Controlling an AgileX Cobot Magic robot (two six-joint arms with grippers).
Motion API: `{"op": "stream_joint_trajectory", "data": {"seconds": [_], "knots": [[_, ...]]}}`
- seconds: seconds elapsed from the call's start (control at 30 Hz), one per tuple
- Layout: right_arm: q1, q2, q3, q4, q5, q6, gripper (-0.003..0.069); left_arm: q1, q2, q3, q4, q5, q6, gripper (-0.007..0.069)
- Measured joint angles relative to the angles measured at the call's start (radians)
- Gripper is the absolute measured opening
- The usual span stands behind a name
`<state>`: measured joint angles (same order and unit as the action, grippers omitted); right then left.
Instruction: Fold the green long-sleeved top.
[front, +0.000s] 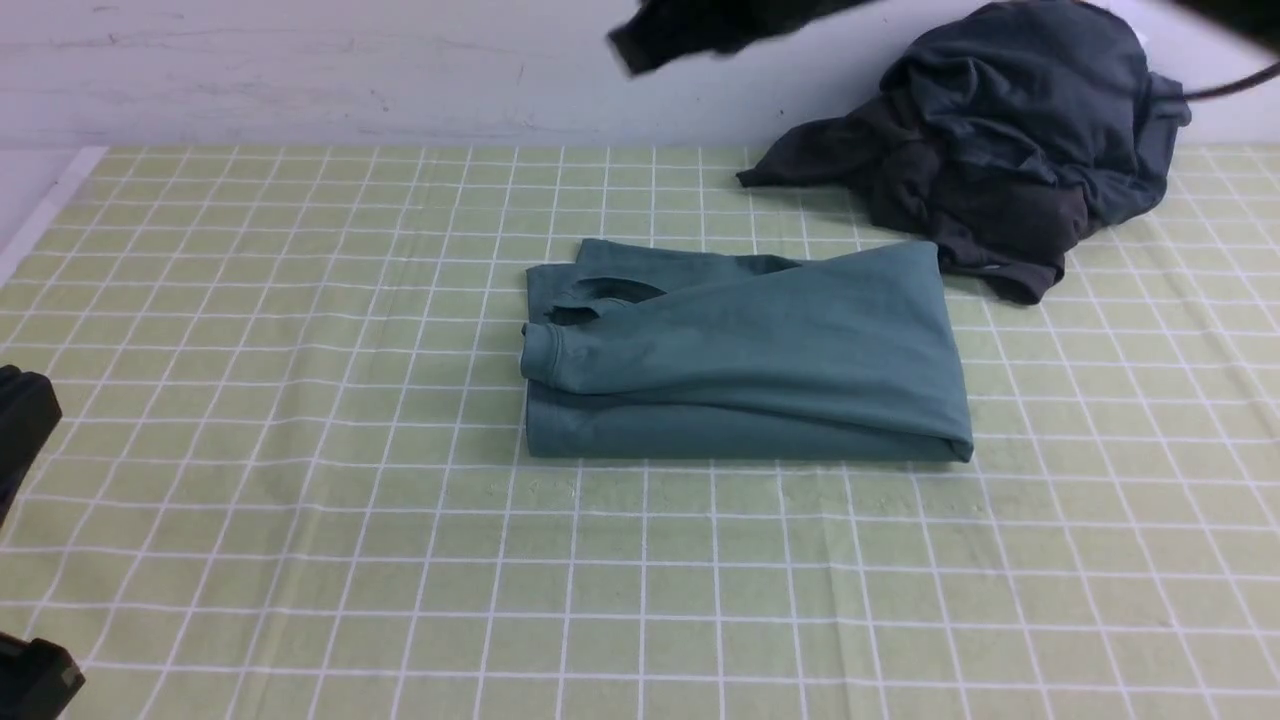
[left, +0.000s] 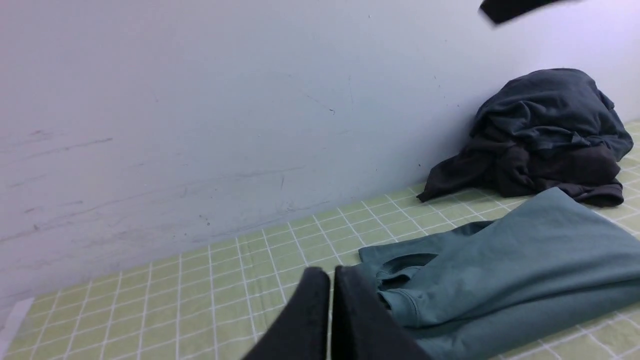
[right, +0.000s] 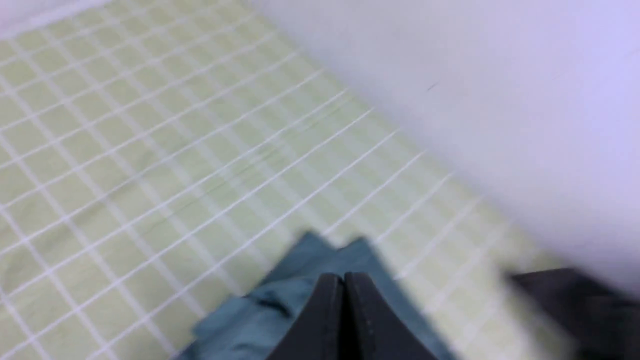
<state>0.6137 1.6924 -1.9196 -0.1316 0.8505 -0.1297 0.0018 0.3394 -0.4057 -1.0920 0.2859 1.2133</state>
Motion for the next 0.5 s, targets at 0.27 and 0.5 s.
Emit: {"op": "stream_joint_trajectory", "data": {"seconds": [0.27,0.5], "knots": [[-0.080,-0.367,0.117,-0.154,0.190,0.053,-0.0010,0.000,0.000,0.000,-0.001,0.000,0.001,-0.0001],[-0.144,-0.747,0.634,-0.207,-0.241,0.200,-0.0010,0.000,0.000,0.000,-0.001,0.000,0.001,-0.0001]]}}
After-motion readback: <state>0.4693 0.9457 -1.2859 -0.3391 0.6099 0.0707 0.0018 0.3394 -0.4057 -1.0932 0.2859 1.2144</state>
